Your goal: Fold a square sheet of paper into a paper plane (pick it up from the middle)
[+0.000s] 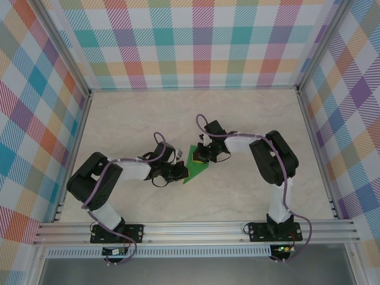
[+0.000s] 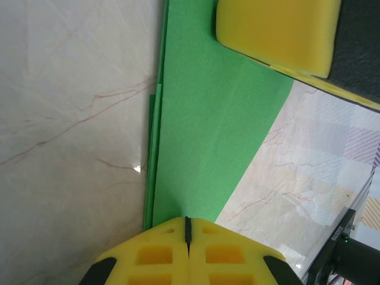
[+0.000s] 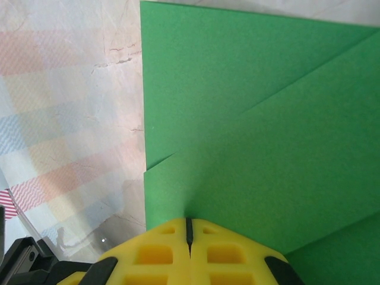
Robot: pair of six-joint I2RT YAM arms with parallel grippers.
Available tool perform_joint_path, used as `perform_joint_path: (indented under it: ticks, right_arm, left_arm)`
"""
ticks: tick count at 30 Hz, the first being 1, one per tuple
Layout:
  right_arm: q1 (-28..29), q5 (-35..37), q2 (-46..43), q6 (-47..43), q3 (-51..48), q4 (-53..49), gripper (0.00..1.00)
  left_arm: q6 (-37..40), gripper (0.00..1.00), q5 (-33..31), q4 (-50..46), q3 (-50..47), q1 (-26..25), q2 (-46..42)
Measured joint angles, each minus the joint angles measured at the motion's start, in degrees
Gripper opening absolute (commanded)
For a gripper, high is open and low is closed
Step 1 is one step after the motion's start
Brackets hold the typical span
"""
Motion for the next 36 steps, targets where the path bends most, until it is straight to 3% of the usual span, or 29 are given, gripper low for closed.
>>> perform_joint_path:
  ticks: [21, 36]
  right_arm:
    - [0.0, 0.0, 0.1, 0.0, 0.3, -0.3, 0.0]
    - [0.0, 0.0, 0.1, 0.0, 0.3, -0.3, 0.0]
  left_arm:
    - [-0.1, 0.04, -0.2, -6.9, 0.6, -0.1, -1.6]
    - [0.4, 0.04, -0.9, -7.0, 0.0, -0.2, -1.6]
